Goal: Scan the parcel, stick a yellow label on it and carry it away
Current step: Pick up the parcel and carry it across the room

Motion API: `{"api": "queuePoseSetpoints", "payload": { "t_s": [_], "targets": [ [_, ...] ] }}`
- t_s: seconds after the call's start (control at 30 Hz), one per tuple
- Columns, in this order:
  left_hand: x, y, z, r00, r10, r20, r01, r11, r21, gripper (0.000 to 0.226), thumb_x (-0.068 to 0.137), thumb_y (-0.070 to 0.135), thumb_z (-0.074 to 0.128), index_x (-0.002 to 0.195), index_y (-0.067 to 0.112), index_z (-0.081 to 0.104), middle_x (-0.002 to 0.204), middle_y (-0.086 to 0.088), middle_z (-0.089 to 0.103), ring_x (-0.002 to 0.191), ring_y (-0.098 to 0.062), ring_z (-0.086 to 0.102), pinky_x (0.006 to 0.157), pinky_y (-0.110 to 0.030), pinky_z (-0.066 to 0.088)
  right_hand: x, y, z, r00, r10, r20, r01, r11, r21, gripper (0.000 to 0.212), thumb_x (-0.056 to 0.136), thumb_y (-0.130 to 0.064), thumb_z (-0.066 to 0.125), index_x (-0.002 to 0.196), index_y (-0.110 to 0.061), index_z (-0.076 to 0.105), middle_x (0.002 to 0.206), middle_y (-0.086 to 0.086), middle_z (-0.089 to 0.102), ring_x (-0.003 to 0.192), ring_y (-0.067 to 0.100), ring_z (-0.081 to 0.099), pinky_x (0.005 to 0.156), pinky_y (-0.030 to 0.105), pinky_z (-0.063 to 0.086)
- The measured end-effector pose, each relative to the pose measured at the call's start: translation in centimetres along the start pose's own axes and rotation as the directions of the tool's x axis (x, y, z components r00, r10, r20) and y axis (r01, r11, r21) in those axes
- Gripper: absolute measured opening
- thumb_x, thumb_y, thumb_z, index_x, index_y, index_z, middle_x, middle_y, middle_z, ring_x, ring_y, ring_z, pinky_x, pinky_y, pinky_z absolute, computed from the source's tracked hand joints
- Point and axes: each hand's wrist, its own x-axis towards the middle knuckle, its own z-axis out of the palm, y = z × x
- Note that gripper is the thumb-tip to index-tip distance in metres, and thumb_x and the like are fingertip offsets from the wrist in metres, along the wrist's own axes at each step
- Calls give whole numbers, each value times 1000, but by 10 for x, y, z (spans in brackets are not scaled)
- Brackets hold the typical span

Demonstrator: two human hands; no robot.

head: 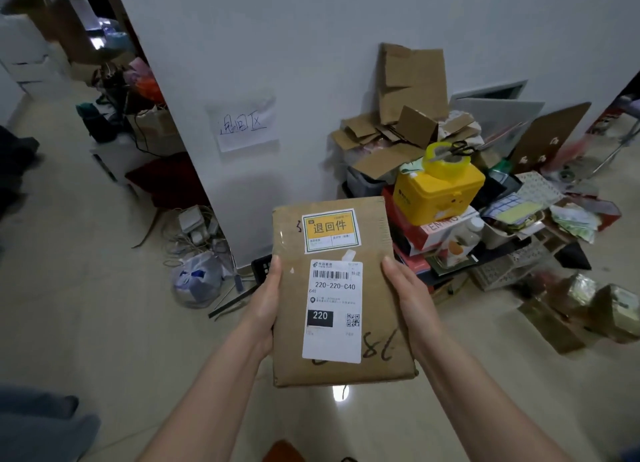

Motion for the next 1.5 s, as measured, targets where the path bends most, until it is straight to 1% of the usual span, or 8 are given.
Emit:
{"api": "queuePoseSetpoints", "payload": {
  "t_s": [0.3, 0.43, 0.77, 0.93, 1.13, 1.27, 1.37, 1.5],
  "targets": [
    [98, 48, -14, 999, -29, -14, 29, 1000, 2, 45, 90, 52, 50, 116, 19, 66, 98, -8, 77, 82, -23, 74, 69, -36, 57, 113, -16, 38, 997, 69, 31, -67, 996, -66, 56, 82, -56, 62, 128, -24, 57, 118, 3, 68, 102, 22, 68, 91, 45, 54],
    [145, 83, -28, 998, -61, -32, 62, 997, 38, 45, 87, 52, 56, 118, 20, 63, 95, -6, 78, 78, -21, 75, 61, -32, 58, 164, -27, 66, 993, 111, 45, -106, 989, -104, 64, 79, -62, 60, 129, -23, 56, 115, 5, 70, 101, 24, 69, 91, 47, 54],
    [263, 134, -72, 976, -170, -139, 186, 976, 114, 55, 82, 58, 60, 119, 18, 64, 101, -8, 76, 88, -28, 72, 74, -38, 58, 264, -34, 133, 976, 219, -19, -218, 959, -182, 45, 94, -49, 47, 123, -16, 58, 101, 3, 71, 89, 19, 68, 67, 28, 51],
    [312, 113, -89, 954, -189, -234, 212, 974, 75, 72, 72, 65, 65, 129, 23, 53, 115, -4, 70, 100, -27, 68, 90, -50, 53, 312, -12, 144, 963, 268, 15, -256, 936, -241, 48, 92, -52, 47, 131, -24, 53, 110, 0, 68, 99, 19, 66, 81, 36, 52],
    [379, 71, -101, 906, -170, -389, 214, 974, 72, 53, 87, 53, 54, 130, 23, 45, 114, 0, 66, 98, -19, 65, 87, -42, 53, 392, 37, 144, 919, 384, 88, -338, 882, -328, 50, 90, -56, 47, 135, -36, 49, 113, -4, 69, 103, 18, 66, 89, 41, 52],
    [436, 21, -110, 863, -242, -443, 281, 959, 25, 42, 89, 50, 54, 120, 21, 51, 105, 0, 69, 92, -19, 67, 77, -36, 54, 450, 93, 138, 873, 482, 79, -420, 823, -382, 47, 92, -55, 43, 135, -36, 49, 115, -3, 66, 102, 17, 64, 78, 33, 51],
    [480, -31, -120, 830, -304, -467, 362, 931, 36, 62, 82, 60, 55, 127, 18, 51, 111, -4, 69, 96, -23, 68, 87, -45, 55, 492, 149, 129, 841, 540, 27, -482, 772, -415, 43, 96, -49, 40, 135, -33, 47, 119, -1, 63, 101, 15, 61, 70, 27, 46],
    [532, -94, -127, 762, -363, -536, 459, 887, 52, 58, 91, 50, 50, 135, 12, 47, 117, -9, 65, 99, -25, 64, 86, -39, 53, 537, 234, 111, 799, 598, -69, -557, 691, -460, 48, 96, -50, 40, 136, -25, 50, 128, 10, 60, 111, 27, 59, 88, 40, 51]
  ]
}}
